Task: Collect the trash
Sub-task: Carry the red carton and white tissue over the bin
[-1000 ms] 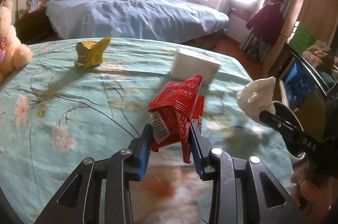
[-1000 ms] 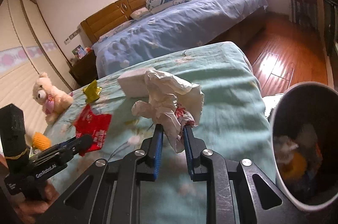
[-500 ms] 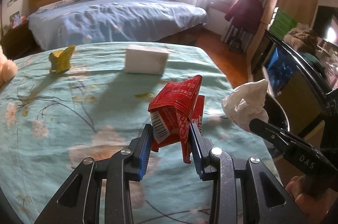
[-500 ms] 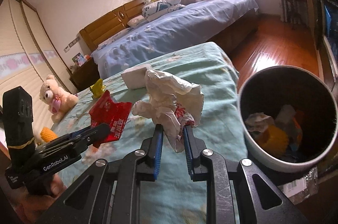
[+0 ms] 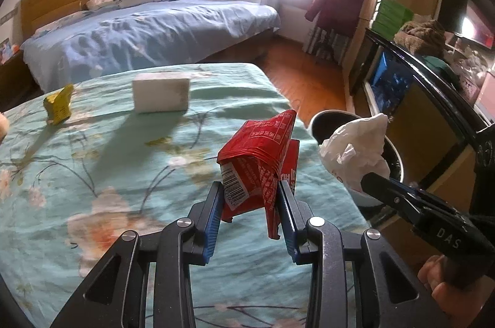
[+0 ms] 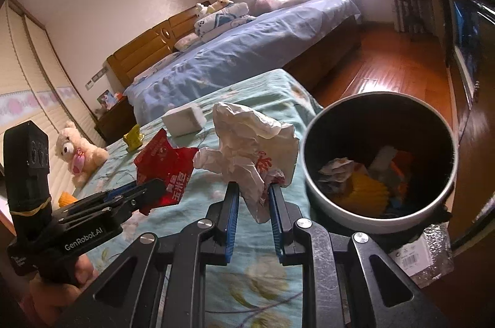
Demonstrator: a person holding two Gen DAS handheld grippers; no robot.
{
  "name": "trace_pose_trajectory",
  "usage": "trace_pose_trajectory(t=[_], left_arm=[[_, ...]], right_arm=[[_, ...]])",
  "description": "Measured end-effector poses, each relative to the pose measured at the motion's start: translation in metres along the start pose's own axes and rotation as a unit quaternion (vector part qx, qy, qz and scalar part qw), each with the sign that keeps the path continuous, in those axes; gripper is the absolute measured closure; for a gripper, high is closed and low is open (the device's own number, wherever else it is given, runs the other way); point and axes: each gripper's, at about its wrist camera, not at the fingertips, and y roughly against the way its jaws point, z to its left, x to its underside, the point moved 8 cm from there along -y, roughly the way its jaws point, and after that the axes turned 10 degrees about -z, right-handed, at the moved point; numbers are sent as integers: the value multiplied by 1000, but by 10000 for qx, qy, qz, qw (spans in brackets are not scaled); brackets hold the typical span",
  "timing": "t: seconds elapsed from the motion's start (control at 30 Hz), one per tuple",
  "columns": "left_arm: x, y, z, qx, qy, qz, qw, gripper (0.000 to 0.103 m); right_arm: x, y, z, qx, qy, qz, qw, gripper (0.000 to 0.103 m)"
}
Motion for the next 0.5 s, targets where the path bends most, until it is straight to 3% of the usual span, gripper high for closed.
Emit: trace_pose_trajectory(t=[0.5], left_arm=[[-6, -7, -29, 180, -202, 6, 9996, 69]], right_arm=[[-8, 18, -31, 214, -142, -167, 9995, 84]])
